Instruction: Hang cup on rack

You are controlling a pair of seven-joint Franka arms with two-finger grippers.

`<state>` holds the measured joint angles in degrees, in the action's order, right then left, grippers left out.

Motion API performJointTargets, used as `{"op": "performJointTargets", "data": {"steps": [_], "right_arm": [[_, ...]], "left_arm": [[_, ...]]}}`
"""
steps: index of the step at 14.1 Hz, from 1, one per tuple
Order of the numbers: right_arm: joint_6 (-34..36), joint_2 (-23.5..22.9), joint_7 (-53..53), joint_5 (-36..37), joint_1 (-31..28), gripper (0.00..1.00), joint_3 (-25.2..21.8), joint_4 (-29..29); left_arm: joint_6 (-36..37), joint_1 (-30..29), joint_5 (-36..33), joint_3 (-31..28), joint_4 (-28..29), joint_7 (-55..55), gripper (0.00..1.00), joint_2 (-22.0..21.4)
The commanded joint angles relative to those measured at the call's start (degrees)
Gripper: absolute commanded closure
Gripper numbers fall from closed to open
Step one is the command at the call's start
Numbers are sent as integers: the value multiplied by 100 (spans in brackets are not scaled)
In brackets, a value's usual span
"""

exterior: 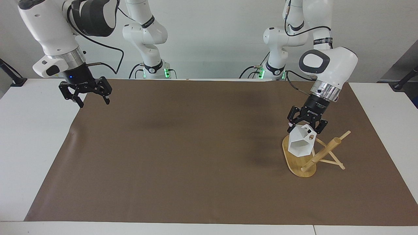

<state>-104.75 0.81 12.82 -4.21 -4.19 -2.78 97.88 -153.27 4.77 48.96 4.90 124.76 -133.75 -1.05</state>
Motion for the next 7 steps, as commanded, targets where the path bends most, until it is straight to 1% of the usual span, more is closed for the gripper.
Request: {"op": "performJointTargets", "data": {"steps": [1,3,7], "right_arm": [[349,34,-481,227,-29,0,14,-102],[508,25,-543,447,-29,0,23,-190],[719,42,-771,474,-29,0,6,-208]], "left_arm": [[-115,-46,-89,19,-92,-187,100,131],[-247,-55,-89,10,-92,-415,100,140],[-466,-55,-89,19,-48,-687,100,149]]}}
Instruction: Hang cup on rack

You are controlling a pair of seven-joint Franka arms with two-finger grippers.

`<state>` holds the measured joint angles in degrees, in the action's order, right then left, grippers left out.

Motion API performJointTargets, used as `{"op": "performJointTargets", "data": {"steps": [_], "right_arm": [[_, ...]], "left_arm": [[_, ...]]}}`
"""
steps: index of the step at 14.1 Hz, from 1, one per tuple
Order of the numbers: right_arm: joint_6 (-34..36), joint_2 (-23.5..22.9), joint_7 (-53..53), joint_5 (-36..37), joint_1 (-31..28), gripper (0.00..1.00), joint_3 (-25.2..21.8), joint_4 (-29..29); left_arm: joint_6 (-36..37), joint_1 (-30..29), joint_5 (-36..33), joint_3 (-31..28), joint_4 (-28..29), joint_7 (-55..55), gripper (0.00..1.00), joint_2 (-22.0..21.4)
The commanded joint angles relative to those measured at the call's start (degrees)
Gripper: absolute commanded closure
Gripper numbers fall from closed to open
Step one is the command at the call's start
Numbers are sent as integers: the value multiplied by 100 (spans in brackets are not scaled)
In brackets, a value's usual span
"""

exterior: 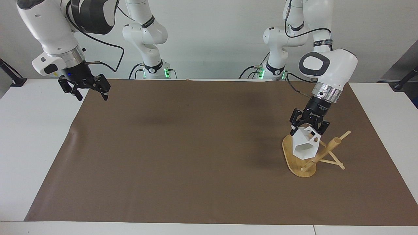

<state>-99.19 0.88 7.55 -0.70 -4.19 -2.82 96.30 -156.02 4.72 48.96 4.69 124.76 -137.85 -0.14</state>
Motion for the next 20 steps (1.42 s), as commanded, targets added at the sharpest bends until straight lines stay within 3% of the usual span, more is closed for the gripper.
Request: {"op": "performJointTargets", "data": {"steps": [1,4,6,12,17,20], "right_arm": [[206,44,-375,123,-29,0,10,-50],[295,70,-596,96,-29,0,1,-50],[295,70,-596,88,-29,0,-8,-50],[330,79,-710,70,-20,0,1,-50],[339,114,-842,70,-11,0,1,3],[339,132,-913,70,-11,0,1,29]], "left_arm": [[-235,-51,-89,40,-31,-295,100,67],[-245,-51,-89,40,-30,-296,100,111],[-236,-68,-80,32,-39,-304,0,111],[281,-357,-185,-12,-127,-296,0,23],[1352,-753,-1264,-21,-171,-287,0,-442],[2441,-850,-2090,-30,-591,-278,0,-522]]}}
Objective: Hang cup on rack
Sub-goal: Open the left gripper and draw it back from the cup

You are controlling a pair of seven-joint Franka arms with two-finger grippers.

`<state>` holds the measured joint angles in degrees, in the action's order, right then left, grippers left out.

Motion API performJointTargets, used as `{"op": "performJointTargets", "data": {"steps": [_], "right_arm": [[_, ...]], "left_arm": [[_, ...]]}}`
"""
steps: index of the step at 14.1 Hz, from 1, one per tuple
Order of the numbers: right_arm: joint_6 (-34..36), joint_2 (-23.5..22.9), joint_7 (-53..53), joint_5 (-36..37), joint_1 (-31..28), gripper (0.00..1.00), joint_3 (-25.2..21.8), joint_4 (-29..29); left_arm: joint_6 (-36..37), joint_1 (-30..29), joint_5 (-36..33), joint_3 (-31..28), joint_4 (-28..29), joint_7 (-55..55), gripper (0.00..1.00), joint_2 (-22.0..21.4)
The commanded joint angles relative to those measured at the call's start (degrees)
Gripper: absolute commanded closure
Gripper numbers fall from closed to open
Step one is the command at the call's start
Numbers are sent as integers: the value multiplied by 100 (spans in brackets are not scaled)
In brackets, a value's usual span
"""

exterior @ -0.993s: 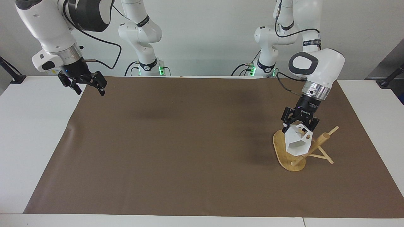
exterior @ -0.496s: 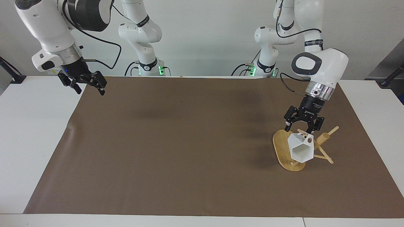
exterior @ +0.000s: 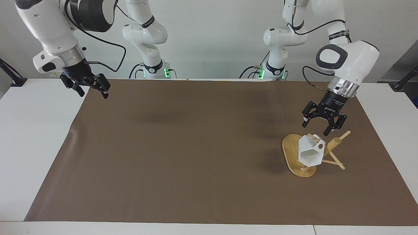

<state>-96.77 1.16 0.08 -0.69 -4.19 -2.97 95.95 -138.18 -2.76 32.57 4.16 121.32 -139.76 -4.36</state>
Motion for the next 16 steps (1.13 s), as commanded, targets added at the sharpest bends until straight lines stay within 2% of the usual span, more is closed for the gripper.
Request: {"op": "performJointTargets", "data": {"steps": [1,5,7,10,16], "right_arm": [[89,103,-114,69,-21,0,16,64],[80,103,150,77,-21,0,16,64],[71,103,221,77,-21,0,16,64],[71,103,247,77,-21,0,16,64],[53,103,423,77,-21,0,7,64]], "left_arm": [[991,-232,-706,24,-432,-69,0,-100],[1820,-260,-1630,32,-1048,298,0,-91],[2092,-260,-1710,15,-1180,912,0,-100],[2462,-251,-1904,15,-1339,2300,0,-109],[2770,-269,-1904,15,-1304,5164,0,-293]]}}
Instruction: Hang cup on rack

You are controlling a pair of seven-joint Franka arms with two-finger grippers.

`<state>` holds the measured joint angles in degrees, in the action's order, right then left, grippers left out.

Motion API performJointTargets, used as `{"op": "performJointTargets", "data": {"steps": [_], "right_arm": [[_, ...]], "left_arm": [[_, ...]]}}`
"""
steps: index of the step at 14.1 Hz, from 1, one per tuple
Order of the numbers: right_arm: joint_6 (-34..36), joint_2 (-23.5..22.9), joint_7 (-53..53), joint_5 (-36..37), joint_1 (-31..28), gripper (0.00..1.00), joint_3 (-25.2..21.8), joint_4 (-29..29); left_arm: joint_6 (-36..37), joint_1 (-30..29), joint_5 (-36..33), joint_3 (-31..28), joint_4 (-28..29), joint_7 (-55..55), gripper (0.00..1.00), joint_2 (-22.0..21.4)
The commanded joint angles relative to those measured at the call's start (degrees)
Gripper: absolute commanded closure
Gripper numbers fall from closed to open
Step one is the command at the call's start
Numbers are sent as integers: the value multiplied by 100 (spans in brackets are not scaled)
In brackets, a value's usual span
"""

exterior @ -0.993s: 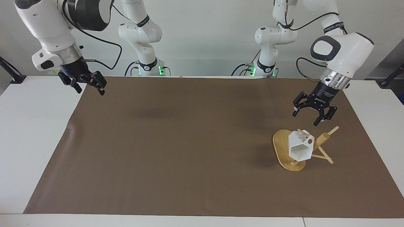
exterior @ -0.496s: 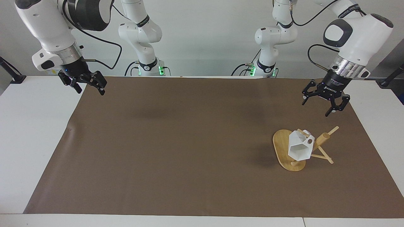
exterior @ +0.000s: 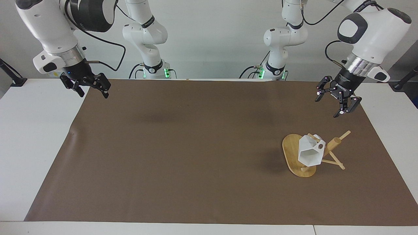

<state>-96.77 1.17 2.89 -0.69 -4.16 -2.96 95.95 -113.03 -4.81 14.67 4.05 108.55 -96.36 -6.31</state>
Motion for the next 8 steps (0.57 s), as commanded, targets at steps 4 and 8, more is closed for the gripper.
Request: {"op": "performJointTargets", "data": {"steps": [4,8], "right_arm": [[44,103,-69,69,-15,0,15,64],[61,103,-87,69,-24,0,15,64]], "left_arm": [[465,-90,-123,16,-53,2723,0,-99],[834,-99,-192,16,-54,4884,0,-212]]}}
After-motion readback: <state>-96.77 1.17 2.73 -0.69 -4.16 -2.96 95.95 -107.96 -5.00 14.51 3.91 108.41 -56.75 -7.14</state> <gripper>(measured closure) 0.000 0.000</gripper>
